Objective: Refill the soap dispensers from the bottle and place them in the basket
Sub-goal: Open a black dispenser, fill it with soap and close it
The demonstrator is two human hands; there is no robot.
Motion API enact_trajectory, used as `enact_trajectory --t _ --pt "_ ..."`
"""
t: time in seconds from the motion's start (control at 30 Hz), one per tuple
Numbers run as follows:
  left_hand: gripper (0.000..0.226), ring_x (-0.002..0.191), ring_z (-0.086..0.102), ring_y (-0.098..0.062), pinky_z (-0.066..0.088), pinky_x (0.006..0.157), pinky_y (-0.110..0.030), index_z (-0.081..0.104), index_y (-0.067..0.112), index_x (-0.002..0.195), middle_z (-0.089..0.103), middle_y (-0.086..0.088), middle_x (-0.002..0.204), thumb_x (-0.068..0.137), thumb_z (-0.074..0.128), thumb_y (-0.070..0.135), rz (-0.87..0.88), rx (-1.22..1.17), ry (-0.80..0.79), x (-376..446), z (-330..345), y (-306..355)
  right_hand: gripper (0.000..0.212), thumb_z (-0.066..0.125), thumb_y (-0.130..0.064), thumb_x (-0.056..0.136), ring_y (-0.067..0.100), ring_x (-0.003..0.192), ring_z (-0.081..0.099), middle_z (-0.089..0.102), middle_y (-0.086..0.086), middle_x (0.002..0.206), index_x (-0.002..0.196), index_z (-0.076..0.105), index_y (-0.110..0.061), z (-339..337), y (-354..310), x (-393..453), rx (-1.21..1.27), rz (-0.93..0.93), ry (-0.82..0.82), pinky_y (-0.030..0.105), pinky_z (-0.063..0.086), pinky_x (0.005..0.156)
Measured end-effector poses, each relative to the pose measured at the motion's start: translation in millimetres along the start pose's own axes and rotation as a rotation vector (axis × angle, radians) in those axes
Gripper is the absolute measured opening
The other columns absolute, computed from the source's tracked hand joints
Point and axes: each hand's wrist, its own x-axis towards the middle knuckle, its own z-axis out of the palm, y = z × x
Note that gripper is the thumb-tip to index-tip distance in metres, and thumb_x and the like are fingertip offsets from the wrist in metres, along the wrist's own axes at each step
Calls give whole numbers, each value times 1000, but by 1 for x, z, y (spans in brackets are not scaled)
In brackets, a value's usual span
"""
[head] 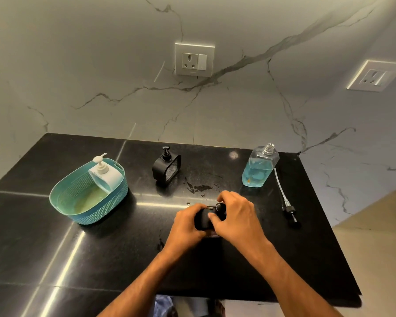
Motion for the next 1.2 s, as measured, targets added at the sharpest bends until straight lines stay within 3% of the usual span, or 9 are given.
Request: enact_trajectory --t 0.1,0.2,0.33,0.47,0.63,0.73,0.83,0.97,1.2 --pt "59 93 67 0 59 84 -32 69 32 109 71 17 98 57 82 55 -12 18 -2 -4 0 -1 53 72 -13 69 12 100 61 63 -5 108 121 62 -20 -6 -2 -5 101 -50 -122 26 53 88" --pt "52 92 66 0 59 83 -34 69 30 108 71 16 96 60 86 41 -17 27 9 -8 -2 -2 65 77 -28 70 11 107 56 58 -6 116 131 56 -23 -5 -4 -10 21 -50 -142 27 51 94" --pt "54 91 67 -1 58 81 -32 70 29 105 71 15 95 57 86 46 -22 8 17 -11 -6 1 37 77 -27 74 15 95 61 61 -4 102 107 61 -21 -4 -8 -14 -32 -5 -48 22 47 81" --pt "60 90 66 -1 57 80 -31 70 26 105 71 14 95 51 75 53 -25 3 6 -13 -9 5 74 73 -22 68 14 114 52 55 -5 124 139 52 -23 -6 -14 -17 4 -41 -141 24 48 95" --pt "59 89 67 -2 57 79 -28 71 25 104 71 14 94 52 73 53 -3 -5 -2 -16 -11 10 57 71 -26 77 18 109 60 60 -3 117 131 54 -21 -7 -21 -19 -86 1 -92 28 49 93" --pt "60 89 67 -2 58 81 -33 71 24 105 71 13 95 51 66 49 4 -10 -4 -17 -12 11 79 69 -25 71 16 118 52 51 -5 129 146 44 -27 -7 -23 -21 -75 -38 -180 29 49 97" --pt "56 88 67 -3 57 79 -34 71 24 103 71 13 93 54 69 49 16 -6 -3 -17 -12 11 66 75 -46 77 17 109 56 51 -3 123 135 50 -27 -6 -26 -21 -165 10 -128 29 51 89" --pt "53 88 67 -2 57 79 -31 71 29 103 71 15 93 56 84 48 15 14 -15 -17 -13 7 26 76 -28 82 14 95 61 58 -6 102 106 68 -24 -8 -24 -18 -138 -18 -115 8 34 71" --pt "56 92 68 -1 58 84 -33 71 27 109 73 15 99 59 94 41 22 57 20 -10 -19 -4 31 79 -16 71 9 87 62 62 -8 98 98 75 -28 -34 -28 -4 -57 -51 -63 22 55 78"
